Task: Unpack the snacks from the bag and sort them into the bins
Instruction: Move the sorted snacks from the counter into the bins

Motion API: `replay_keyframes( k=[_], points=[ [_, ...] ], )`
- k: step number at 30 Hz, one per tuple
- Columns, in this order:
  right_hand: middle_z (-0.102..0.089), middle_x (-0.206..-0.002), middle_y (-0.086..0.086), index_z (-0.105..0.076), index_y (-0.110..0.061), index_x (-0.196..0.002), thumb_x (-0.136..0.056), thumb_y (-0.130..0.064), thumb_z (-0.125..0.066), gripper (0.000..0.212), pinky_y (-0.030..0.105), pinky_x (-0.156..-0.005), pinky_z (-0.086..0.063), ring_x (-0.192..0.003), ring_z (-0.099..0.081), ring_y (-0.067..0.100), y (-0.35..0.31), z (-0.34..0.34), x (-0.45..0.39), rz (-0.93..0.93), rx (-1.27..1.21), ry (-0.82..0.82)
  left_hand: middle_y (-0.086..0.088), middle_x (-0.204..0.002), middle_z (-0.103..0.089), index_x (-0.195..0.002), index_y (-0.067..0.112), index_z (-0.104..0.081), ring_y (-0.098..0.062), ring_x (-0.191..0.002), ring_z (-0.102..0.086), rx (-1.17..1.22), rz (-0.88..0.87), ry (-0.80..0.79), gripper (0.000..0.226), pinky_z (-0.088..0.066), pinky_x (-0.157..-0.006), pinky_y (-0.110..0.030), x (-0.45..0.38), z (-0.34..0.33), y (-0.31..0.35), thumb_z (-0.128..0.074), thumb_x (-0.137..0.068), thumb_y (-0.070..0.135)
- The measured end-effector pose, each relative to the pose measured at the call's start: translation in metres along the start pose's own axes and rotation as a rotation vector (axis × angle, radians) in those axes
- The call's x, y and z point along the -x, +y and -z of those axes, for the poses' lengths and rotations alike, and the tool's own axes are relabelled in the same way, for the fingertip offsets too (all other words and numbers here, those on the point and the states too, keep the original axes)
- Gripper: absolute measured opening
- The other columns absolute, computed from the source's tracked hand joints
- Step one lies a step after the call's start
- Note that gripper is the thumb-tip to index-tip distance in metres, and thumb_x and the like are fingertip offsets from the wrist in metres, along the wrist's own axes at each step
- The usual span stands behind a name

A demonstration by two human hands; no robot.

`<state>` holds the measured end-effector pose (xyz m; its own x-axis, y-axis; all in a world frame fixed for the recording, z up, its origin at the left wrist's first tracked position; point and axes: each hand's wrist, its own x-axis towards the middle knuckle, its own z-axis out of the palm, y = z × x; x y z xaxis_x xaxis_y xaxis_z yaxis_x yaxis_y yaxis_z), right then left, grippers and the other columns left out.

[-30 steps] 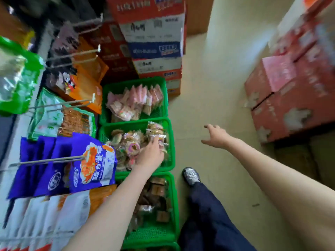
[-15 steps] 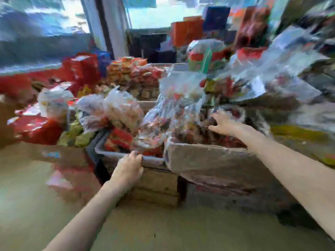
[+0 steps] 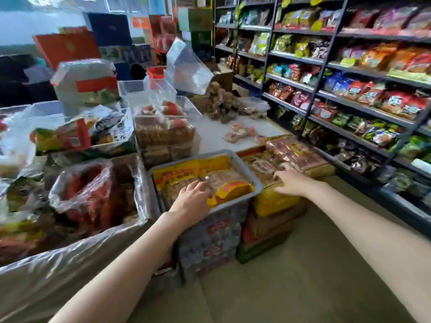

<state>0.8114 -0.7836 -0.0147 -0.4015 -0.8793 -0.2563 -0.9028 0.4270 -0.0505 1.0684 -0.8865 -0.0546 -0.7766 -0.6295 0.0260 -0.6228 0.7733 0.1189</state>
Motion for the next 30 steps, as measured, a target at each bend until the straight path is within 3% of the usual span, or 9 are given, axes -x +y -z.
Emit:
replay_keyframes(
  k=[5,9,12,16,21,24,27,30],
  points=[
    [-0.008,-0.155,0.008,-0.043,-0.02,-0.134,-0.093,-0.031,-0.051,0.043,0.048,-0.112,-0.02,-0.141,-0.007,0.039,0.069,-0.006,-0.068,-0.022,-0.08,-0.015,0.001,-0.154,-0.023,-0.132,0.027,-0.05,-0.022,-0.142,-0.017,-0.005,-0.104,-0.028,0.039,-0.021,-0.113,-0.037,-0.125,-0.015,0.04,-0.047,-0.094,0.027],
    [-0.007,-0.155,0.01,-0.043,-0.016,-0.136,-0.092,-0.028,-0.052,0.046,0.049,-0.113,-0.017,-0.142,-0.002,0.038,0.114,-0.017,-0.144,-0.027,-0.111,-0.094,0.001,-0.154,-0.023,-0.134,0.028,-0.048,-0.024,-0.143,-0.015,0.027,-0.057,-0.125,0.043,-0.019,-0.113,-0.039,-0.218,-0.053,0.034,-0.05,-0.092,0.037],
    [-0.008,-0.154,0.012,-0.043,-0.015,-0.135,-0.093,-0.027,-0.051,0.045,0.049,-0.113,-0.015,-0.142,0.0,0.039,0.152,-0.006,-0.211,-0.063,-0.092,-0.103,-0.003,-0.15,-0.032,-0.132,0.026,-0.052,-0.027,-0.138,-0.027,0.133,0.022,-0.129,0.041,-0.026,-0.111,-0.041,-0.305,-0.084,0.015,-0.052,-0.091,0.033],
    [-0.017,-0.151,0.015,-0.052,-0.012,-0.123,-0.092,-0.028,-0.053,0.035,0.045,-0.11,-0.022,-0.14,-0.015,0.038,0.193,0.016,-0.297,-0.125,-0.089,-0.122,-0.009,-0.136,-0.047,-0.124,0.018,-0.059,-0.031,-0.124,-0.044,0.229,0.146,-0.228,0.036,-0.039,-0.101,-0.044,-0.393,-0.106,0.003,-0.054,-0.089,0.028],
    [-0.015,-0.151,0.019,-0.049,-0.013,-0.129,-0.09,-0.031,-0.055,0.044,0.044,-0.114,-0.013,-0.142,-0.011,0.039,0.228,0.025,-0.391,-0.072,-0.114,-0.124,-0.007,-0.149,-0.032,-0.125,0.017,-0.055,-0.03,-0.132,-0.035,0.144,0.177,-0.285,0.037,-0.032,-0.106,-0.041,-0.481,-0.106,0.001,-0.055,-0.092,0.033],
    [-0.019,-0.148,0.017,-0.045,-0.013,-0.134,-0.091,-0.03,-0.054,0.047,0.043,-0.112,-0.019,-0.138,-0.015,0.039,0.233,0.021,-0.457,0.019,-0.118,-0.106,-0.007,-0.151,-0.03,-0.126,0.017,-0.054,-0.031,-0.134,-0.032,0.169,0.172,-0.223,0.041,-0.028,-0.108,-0.042,-0.521,-0.112,0.001,-0.054,-0.092,0.039],
    [-0.026,-0.144,0.016,-0.044,-0.02,-0.135,-0.09,-0.033,-0.055,0.048,0.045,-0.107,-0.026,-0.131,-0.025,0.04,0.223,0.009,-0.529,0.112,-0.16,-0.085,-0.006,-0.15,-0.031,-0.128,0.016,-0.053,-0.03,-0.134,-0.033,0.2,0.308,-0.217,0.043,-0.027,-0.107,-0.04,-0.538,-0.125,-0.004,-0.054,-0.091,0.04],
    [-0.027,-0.143,0.014,-0.043,-0.027,-0.137,-0.092,-0.036,-0.054,0.048,0.045,-0.106,-0.028,-0.126,-0.035,0.043,0.209,-0.005,-0.592,0.188,-0.224,-0.121,-0.008,-0.149,-0.032,-0.13,0.011,-0.049,-0.028,-0.131,-0.038,0.345,0.56,-0.112,0.046,-0.029,-0.105,-0.036,-0.558,-0.143,-0.011,-0.055,-0.092,0.037]
  ],
)
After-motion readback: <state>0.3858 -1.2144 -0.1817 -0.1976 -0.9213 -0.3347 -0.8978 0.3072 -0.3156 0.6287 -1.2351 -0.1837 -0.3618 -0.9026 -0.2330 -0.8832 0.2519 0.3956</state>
